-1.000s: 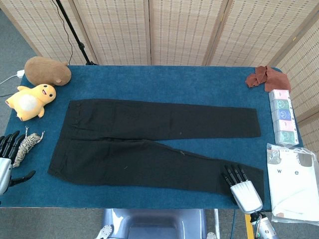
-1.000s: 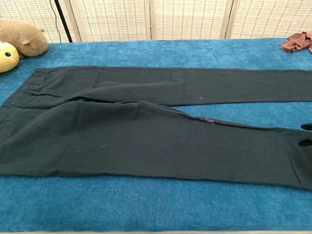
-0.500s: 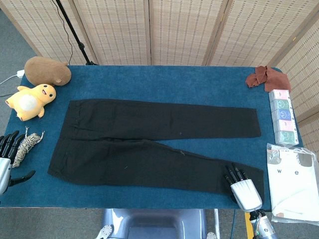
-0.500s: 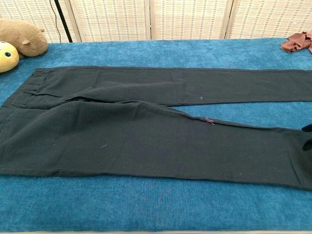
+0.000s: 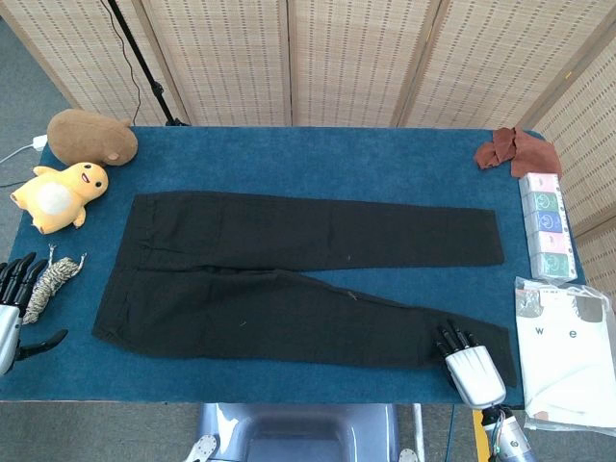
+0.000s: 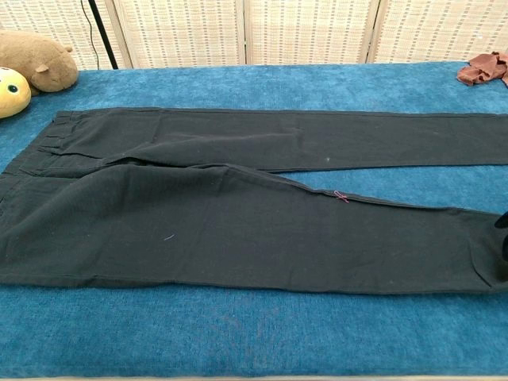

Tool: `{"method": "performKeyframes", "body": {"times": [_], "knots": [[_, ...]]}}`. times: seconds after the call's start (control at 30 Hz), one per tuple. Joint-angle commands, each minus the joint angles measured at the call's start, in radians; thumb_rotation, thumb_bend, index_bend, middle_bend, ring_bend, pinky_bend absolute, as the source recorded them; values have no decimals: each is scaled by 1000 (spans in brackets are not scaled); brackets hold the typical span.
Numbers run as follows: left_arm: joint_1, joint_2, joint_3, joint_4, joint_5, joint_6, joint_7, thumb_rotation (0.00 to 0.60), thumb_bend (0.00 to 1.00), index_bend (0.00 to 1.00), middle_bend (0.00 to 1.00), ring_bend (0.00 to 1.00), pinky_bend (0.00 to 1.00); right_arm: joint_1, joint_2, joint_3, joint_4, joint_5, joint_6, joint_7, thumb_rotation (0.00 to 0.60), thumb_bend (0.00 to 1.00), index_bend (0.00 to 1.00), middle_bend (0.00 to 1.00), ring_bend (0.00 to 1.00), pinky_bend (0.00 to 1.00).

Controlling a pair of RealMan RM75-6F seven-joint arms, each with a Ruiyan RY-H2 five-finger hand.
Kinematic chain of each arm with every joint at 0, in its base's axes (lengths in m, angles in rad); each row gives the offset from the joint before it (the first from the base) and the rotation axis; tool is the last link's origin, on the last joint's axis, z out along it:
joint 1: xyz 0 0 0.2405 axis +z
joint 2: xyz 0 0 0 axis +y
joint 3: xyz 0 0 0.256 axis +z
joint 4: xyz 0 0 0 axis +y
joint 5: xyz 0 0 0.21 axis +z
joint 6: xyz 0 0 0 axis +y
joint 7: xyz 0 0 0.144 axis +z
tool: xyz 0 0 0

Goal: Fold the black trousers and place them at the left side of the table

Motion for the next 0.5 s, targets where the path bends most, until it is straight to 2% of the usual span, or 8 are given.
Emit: {"method": "performKeyframes", "body": {"times": [0.03,0.27,0.43,0.5], "knots": [[-1,-1,1,0,1,-2,1,600,0,0,0,0,0,2,-3,-1,6,-3,7,12,600,533,485,327,218,387],[-10,-9,12,0,18,-19,18,600,0,0,0,0,0,7,-5,-2,20,-2,10,39,600,551,555,391,272,449],[-16,-26,16,5,44,-12,37,600,0,0,0,0,1,11,3,0,8,7,3,50,600,673,572,405,287,461],[-18,-50,13,43,77,19,33,600,0,0,0,0,37,12,7,1,1,11,1,54,600,695,574,407,290,464]]}}
